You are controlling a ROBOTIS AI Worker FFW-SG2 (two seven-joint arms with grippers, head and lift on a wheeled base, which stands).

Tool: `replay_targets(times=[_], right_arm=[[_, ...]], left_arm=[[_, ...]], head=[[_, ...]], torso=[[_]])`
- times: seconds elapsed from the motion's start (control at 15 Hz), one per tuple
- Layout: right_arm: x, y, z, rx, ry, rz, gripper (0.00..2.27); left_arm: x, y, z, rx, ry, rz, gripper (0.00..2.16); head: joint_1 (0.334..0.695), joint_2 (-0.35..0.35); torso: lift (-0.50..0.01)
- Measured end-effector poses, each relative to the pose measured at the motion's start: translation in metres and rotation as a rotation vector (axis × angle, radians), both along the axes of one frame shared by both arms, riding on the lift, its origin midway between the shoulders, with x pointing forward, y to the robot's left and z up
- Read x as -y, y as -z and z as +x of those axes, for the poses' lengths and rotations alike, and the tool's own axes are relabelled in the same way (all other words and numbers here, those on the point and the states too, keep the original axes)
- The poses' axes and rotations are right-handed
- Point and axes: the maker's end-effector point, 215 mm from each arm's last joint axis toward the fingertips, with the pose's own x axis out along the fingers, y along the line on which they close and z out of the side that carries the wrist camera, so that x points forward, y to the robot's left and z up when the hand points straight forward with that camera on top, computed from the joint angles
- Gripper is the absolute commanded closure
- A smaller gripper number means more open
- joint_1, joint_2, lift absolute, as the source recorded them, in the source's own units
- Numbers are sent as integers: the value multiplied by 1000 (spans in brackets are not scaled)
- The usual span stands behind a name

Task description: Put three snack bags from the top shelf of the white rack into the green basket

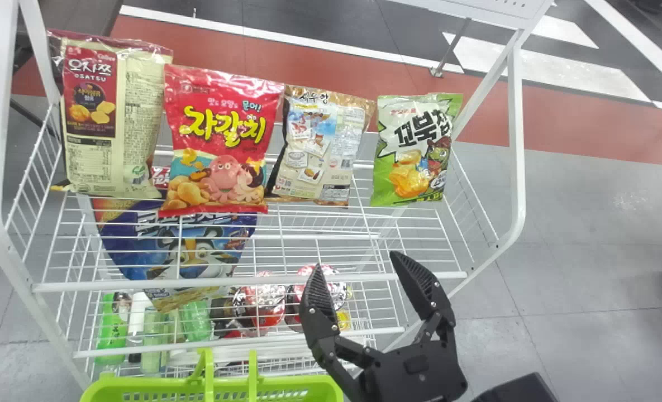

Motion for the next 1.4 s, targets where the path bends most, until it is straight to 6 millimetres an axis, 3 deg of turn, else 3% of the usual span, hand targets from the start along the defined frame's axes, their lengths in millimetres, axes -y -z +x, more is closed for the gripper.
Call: replay_targets(times=[0.8,0.93,1.07,1.27,1.4], right_arm=[[-1,5,2,-9,-5,-4,107],[-6,18,9,-50,-29,-4,107],[-11,36,29,-96,-57,6,107],[-19,61,81,-166,-73,-2,107],[-34,73,114,-214,-110,9,107]], left_arm=[[0,-1,4,13,-12,-13,2152],[0,-1,4,14,-12,-14,2152],[0,-2,4,17,-10,-12,2152],[-1,-2,6,25,-4,-6,2152],[0,-3,6,26,-3,-11,2152]], head=[[695,-350],[695,-350],[695,-350],[695,-350],[695,-350]], torso=[[0],[0],[0],[0],[0]])
